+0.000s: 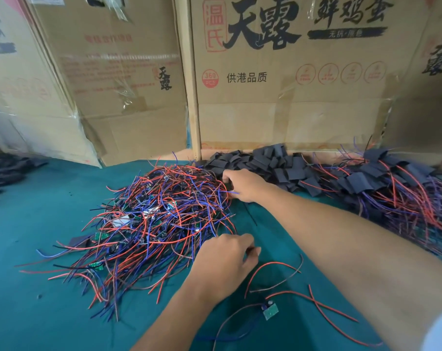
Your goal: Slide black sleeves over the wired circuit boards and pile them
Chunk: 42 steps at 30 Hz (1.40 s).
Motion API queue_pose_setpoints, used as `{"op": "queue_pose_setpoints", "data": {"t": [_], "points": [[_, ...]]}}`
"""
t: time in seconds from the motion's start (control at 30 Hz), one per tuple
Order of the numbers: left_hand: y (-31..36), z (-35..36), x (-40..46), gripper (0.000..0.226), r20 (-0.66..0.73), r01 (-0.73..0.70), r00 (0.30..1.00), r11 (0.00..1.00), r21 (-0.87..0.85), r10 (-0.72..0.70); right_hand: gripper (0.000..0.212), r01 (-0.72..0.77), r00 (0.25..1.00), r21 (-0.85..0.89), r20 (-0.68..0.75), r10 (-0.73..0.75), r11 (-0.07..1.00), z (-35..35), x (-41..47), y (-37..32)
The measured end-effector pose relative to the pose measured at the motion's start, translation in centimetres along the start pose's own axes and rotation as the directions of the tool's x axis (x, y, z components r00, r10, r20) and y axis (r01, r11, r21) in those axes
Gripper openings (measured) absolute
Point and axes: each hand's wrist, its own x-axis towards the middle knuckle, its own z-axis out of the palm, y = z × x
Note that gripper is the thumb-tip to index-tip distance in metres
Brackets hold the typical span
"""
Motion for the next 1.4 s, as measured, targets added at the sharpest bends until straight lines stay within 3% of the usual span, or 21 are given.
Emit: {"op": "queue_pose_setpoints", "data": {"t": [0.13,0.3,0.4,0.53,0.63,0.7,0.8,0.9,1.0,1.07,1.1,1.2,1.3,1.33,1.4], "points": [[-0.2,0.0,0.1,0.028,-0.012,0.001,1.000,1.000,-0.005,-0.001,0.034,0.017,1.000,-0.068,0.011,-0.016,0.998,0.0,0.5,0.1],[0.0,0.4,0.0,0.030,0.009,-0.016,1.000,1.000,0.005,0.016,0.037,0.070,0.992,0.007,0.102,-0.070,0.998,0.1,0.3,0.6],[-0.2,0.2,0.0,0.031,0.000,-0.007,1.000,1.000,0.017,0.007,0.020,0.025,0.994,0.006,0.107,-0.026,1.000,-0.2,0.1,1.1],[-0.2,0.1,0.2,0.030,-0.002,-0.005,1.000,1.000,0.016,0.005,0.028,-0.033,0.988,0.020,0.153,0.030,0.999,-2.8,-2.3,1.7],[0.3,0.0,0.1,0.028,0.004,-0.004,1.000,1.000,-0.015,0.004,0.030,-0.049,0.993,-0.011,0.103,0.050,0.999,-5.0,-5.5,2.3],[0.3,-0.1,0.0,0.027,0.000,-0.001,1.000,0.999,-0.045,0.001,0.025,-0.101,0.995,0.106,0.028,0.098,0.989,-6.4,-7.9,2.7],[0.3,-0.3,0.1,0.026,-0.015,0.023,1.000,0.993,-0.120,-0.025,0.020,-0.177,0.982,0.439,0.025,0.185,0.881,-8.0,-12.0,3.1],[0.4,-0.3,0.3,0.025,-0.044,0.058,0.996,0.955,-0.292,-0.074,0.017,-0.180,0.977,0.753,0.063,0.203,0.633,-8.3,-15.7,3.4],[0.7,-0.2,0.4,0.015,-0.026,0.055,0.997,0.921,-0.386,-0.071,0.028,-0.226,0.966,0.835,0.127,0.224,0.502,-7.7,-17.6,2.8],[0.6,0.0,0.3,0.008,-0.001,0.041,0.999,0.927,-0.372,-0.044,0.044,-0.264,0.960,0.781,0.154,0.235,0.566,-7.5,-18.2,2.4],[0.6,0.1,0.2,0.014,0.009,0.037,0.999,0.932,-0.359,-0.037,0.050,-0.274,0.959,0.702,0.148,0.242,0.657,-7.7,-18.5,2.4],[0.4,0.1,0.2,0.026,0.011,0.017,1.000,0.938,-0.347,-0.014,0.057,-0.262,0.965,0.220,0.054,0.257,0.940,-9.4,-19.5,2.6],[0.4,0.1,0.2,0.028,0.012,-0.005,1.000,0.957,-0.290,0.009,0.039,-0.264,0.964,-0.226,-0.040,0.262,0.938,-10.9,-20.6,2.9],[0.5,0.1,0.1,0.028,0.011,-0.018,1.000,0.962,-0.271,0.022,0.031,-0.260,0.965,-0.270,-0.048,0.256,0.927,-11.1,-20.9,2.8],[0.7,0.1,0.1,0.027,0.009,-0.043,0.999,0.967,-0.251,0.047,0.015,-0.218,0.975,-0.177,-0.078,0.207,0.960,-11.3,-21.6,2.1]]}}
